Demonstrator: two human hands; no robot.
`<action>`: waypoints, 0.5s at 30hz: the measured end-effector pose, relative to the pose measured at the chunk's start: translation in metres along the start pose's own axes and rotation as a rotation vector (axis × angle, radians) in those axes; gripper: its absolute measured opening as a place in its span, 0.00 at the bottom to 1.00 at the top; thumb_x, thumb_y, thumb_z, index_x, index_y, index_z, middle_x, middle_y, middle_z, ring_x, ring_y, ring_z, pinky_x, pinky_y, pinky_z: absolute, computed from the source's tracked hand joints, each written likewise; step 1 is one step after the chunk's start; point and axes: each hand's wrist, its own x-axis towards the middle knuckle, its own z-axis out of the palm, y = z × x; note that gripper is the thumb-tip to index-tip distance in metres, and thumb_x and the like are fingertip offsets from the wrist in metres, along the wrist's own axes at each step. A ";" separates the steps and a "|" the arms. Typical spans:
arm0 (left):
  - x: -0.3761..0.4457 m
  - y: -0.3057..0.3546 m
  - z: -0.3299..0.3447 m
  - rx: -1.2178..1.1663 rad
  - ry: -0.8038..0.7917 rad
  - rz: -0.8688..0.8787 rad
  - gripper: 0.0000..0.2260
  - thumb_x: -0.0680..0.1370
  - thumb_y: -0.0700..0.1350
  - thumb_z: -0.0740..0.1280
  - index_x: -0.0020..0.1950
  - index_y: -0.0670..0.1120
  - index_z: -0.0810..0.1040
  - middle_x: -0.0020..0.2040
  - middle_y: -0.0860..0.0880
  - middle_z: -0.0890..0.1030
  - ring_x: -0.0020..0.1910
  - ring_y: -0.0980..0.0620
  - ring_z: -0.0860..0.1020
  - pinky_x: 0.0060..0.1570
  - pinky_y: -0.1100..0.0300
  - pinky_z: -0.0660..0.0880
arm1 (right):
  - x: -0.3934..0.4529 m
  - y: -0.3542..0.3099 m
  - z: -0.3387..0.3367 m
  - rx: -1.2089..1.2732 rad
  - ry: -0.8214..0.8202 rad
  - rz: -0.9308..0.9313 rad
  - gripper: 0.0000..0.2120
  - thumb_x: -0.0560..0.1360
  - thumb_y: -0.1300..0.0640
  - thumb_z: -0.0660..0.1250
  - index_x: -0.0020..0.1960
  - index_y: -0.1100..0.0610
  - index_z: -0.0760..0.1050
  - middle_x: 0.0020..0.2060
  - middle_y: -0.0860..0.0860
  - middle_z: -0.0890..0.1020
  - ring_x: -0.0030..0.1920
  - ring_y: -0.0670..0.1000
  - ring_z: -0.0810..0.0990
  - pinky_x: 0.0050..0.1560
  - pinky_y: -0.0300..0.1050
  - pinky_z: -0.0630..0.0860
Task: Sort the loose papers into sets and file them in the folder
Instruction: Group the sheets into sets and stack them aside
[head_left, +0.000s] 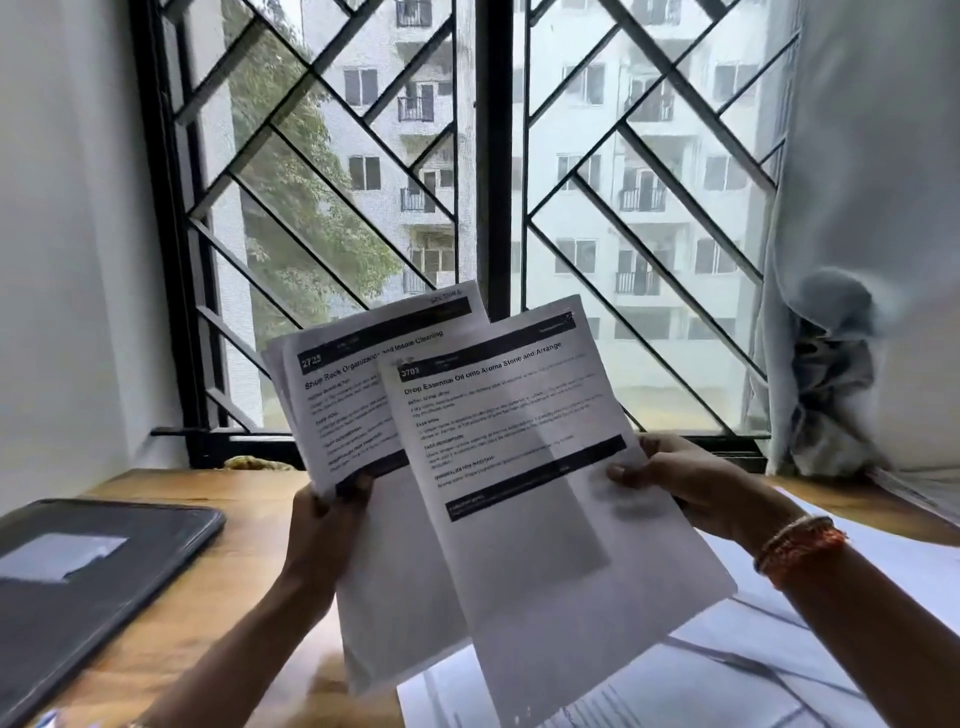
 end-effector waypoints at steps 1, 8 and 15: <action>-0.001 0.001 0.001 -0.010 -0.006 0.002 0.06 0.79 0.36 0.64 0.45 0.44 0.79 0.32 0.54 0.83 0.30 0.58 0.80 0.28 0.64 0.78 | 0.000 0.001 -0.001 0.006 -0.003 0.000 0.09 0.72 0.72 0.64 0.50 0.68 0.78 0.39 0.61 0.83 0.34 0.55 0.82 0.34 0.45 0.80; -0.002 0.001 0.003 -0.012 -0.007 0.002 0.06 0.79 0.36 0.63 0.46 0.43 0.79 0.32 0.53 0.82 0.29 0.58 0.80 0.26 0.65 0.76 | 0.000 0.001 -0.001 0.006 0.018 0.006 0.08 0.74 0.72 0.63 0.47 0.66 0.80 0.39 0.60 0.84 0.33 0.55 0.83 0.33 0.45 0.81; 0.000 0.001 0.003 -0.017 0.062 0.001 0.07 0.78 0.35 0.65 0.41 0.44 0.78 0.37 0.48 0.80 0.37 0.50 0.77 0.38 0.59 0.76 | 0.003 0.003 -0.004 -0.271 0.510 -0.234 0.10 0.74 0.70 0.65 0.38 0.59 0.80 0.33 0.56 0.82 0.32 0.53 0.80 0.34 0.43 0.76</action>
